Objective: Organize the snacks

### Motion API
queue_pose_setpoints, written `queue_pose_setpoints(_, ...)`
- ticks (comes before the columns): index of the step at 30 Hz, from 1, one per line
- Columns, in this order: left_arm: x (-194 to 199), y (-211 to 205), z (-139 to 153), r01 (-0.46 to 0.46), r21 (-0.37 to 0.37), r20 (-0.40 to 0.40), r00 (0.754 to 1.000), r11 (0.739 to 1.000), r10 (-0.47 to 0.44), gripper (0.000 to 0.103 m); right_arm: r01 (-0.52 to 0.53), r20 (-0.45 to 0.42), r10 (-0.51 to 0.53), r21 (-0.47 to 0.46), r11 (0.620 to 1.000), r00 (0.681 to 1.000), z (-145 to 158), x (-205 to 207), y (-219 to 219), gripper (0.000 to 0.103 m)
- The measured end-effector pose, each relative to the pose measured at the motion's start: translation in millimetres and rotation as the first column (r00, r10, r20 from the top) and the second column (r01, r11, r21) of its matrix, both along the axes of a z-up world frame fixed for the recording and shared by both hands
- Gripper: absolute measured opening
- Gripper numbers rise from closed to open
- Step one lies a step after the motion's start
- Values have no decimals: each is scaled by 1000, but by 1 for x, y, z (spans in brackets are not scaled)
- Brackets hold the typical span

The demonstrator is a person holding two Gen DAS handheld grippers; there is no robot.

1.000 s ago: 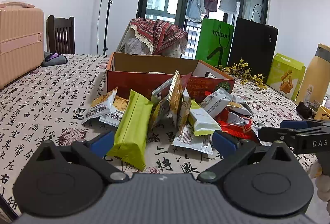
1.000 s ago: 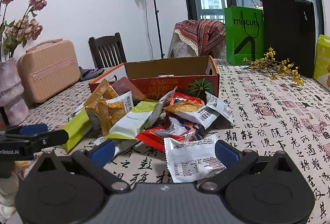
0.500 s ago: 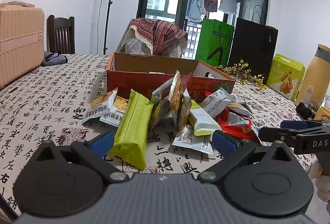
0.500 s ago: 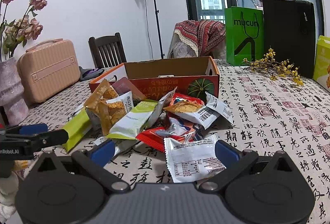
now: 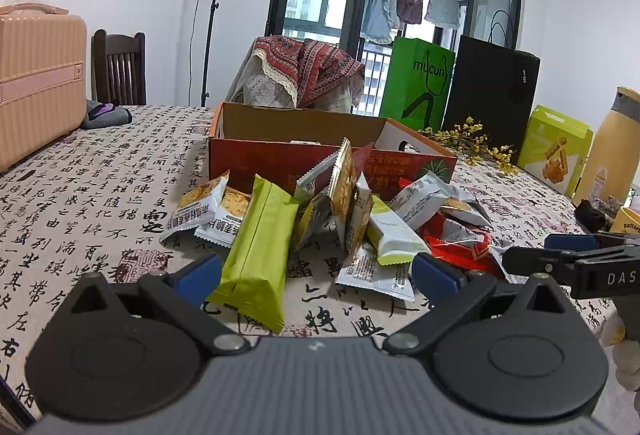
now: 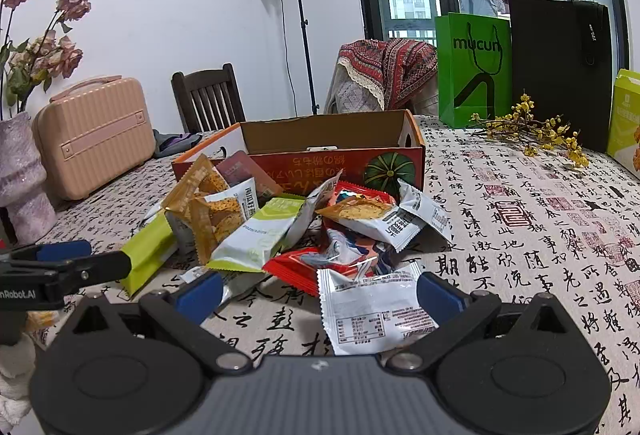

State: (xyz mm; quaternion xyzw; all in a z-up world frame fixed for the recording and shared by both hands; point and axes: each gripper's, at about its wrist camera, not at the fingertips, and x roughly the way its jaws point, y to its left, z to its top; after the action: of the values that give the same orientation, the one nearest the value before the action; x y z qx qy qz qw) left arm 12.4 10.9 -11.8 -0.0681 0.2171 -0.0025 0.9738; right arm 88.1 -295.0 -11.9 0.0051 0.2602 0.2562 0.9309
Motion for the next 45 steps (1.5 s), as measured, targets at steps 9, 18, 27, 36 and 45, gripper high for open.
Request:
queue_pose_setpoints(9,0,0,0,0,0,2,1000,1000,0,103,1,0,-1,-1,1000,1000,0,0,0,103)
queue_pose_setpoints(18,1,1,0,-1,-4,1,1000,1000,1,103,-1,-1,1,0,1000,1000,0,0,0,103)
queue_pose_setpoints(27,0,2,-1,-2,-8,2,1000,1000,2,103,0,-2,0,0,1000,1000,0,1,0,103)
queue_pose_setpoints(36,1,2,-2,-9,-13,-1,1000,1000,9,103,4,-6,-4,-1,1000,1000,-2,2,-1,103)
queue_pose_setpoints(45,5,6,-3,-28,-19,-8,1000,999,27,103,40,-21,-41,-43,998,999,-12,15,-3,102)
